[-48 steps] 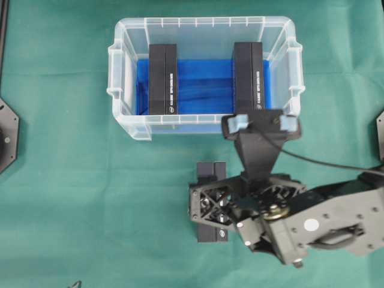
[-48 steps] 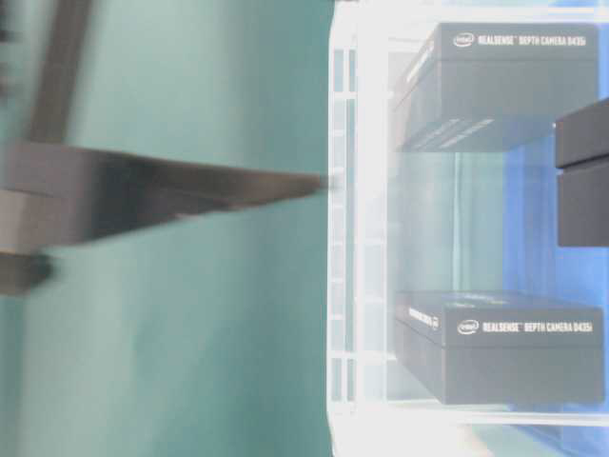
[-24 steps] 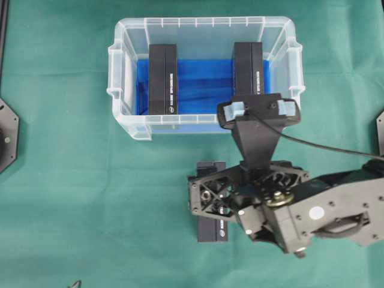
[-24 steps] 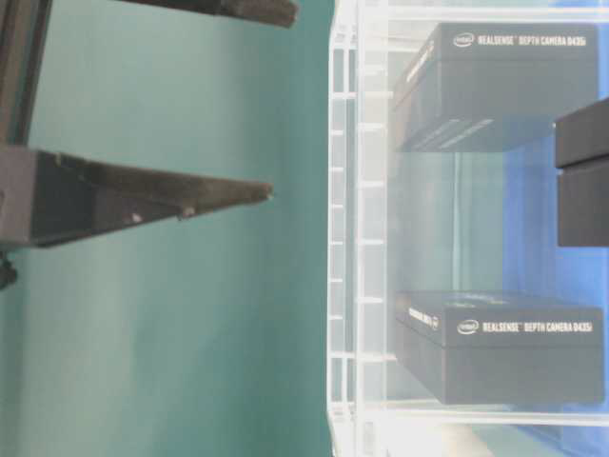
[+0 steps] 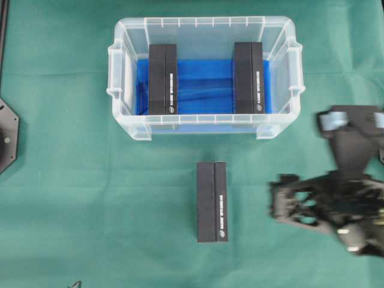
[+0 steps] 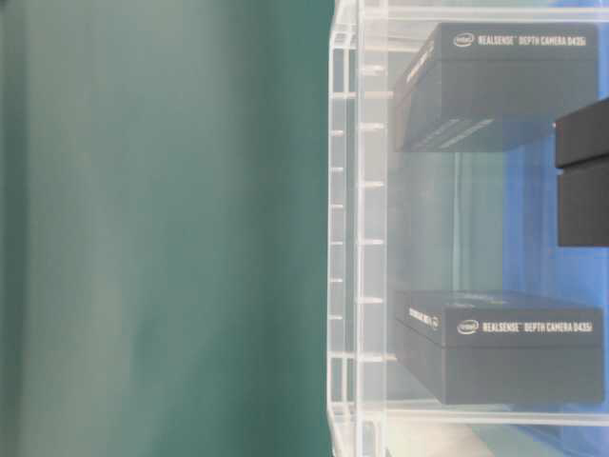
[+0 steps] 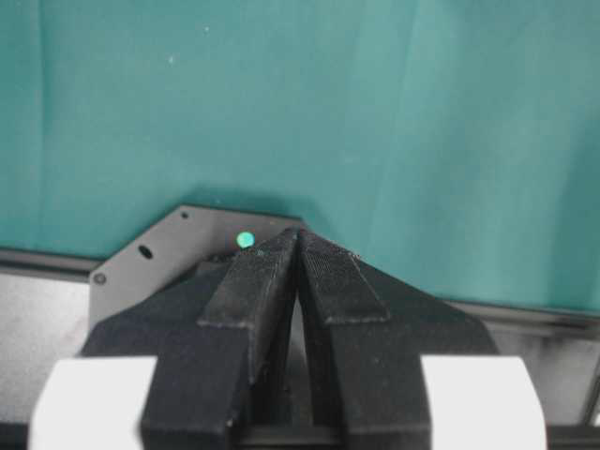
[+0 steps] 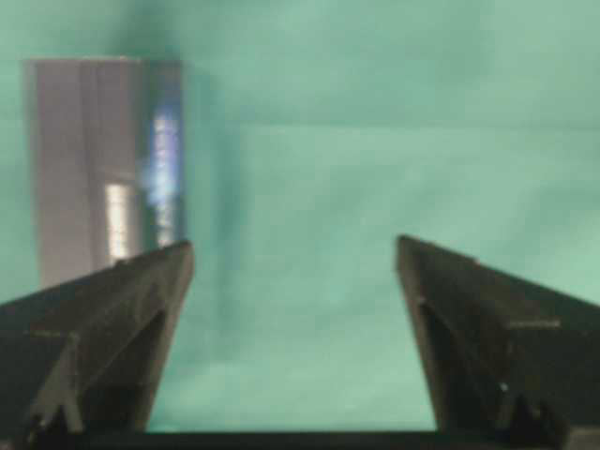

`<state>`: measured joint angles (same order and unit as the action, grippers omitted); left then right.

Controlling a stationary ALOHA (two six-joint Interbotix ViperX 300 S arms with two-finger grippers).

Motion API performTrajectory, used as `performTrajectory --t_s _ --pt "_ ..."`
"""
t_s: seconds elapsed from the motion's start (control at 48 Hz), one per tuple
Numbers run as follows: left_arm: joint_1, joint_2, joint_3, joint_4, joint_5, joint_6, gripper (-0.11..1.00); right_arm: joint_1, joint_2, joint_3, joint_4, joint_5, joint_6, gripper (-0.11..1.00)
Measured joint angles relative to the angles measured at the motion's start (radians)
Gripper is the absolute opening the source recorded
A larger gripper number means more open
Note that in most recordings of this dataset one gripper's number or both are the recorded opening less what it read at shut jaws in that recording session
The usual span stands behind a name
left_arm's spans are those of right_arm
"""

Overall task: Take the box out of the case with the right arm.
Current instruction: 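Open the right gripper to release the box on the table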

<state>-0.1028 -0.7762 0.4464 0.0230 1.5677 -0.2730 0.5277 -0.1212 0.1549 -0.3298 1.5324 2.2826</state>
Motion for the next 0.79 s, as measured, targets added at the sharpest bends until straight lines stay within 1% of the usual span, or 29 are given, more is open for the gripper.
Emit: performTrajectory --t_s 0.104,0.209,0.334,0.48,0.626,0.688,0.792 --pt "0.0 -0.002 0.0 0.0 -0.002 0.0 0.0 0.034 -0.087 0.095 0.0 0.003 0.035 0.86" --pt "0.0 -0.002 0.0 0.0 -0.002 0.002 0.0 0.057 -0.173 0.172 0.0 0.02 0.04 0.86" --pt "0.0 -0.003 0.0 0.0 -0.002 0.005 0.0 0.067 -0.25 0.236 0.0 0.049 0.031 0.86" --pt "0.0 -0.005 0.006 0.0 -0.002 0.005 0.0 0.071 -0.304 0.279 0.0 0.06 0.02 0.86" --pt "0.0 -0.006 0.009 0.0 -0.002 0.006 0.0 0.069 -0.324 0.288 -0.005 0.063 0.0 0.86" --pt "0.0 -0.008 0.009 0.0 -0.002 0.006 0.0 0.057 -0.328 0.293 -0.006 0.066 -0.02 0.86" --pt "0.0 -0.008 0.011 0.0 -0.002 0.006 0.0 -0.008 -0.351 0.307 -0.012 0.069 -0.095 0.86"
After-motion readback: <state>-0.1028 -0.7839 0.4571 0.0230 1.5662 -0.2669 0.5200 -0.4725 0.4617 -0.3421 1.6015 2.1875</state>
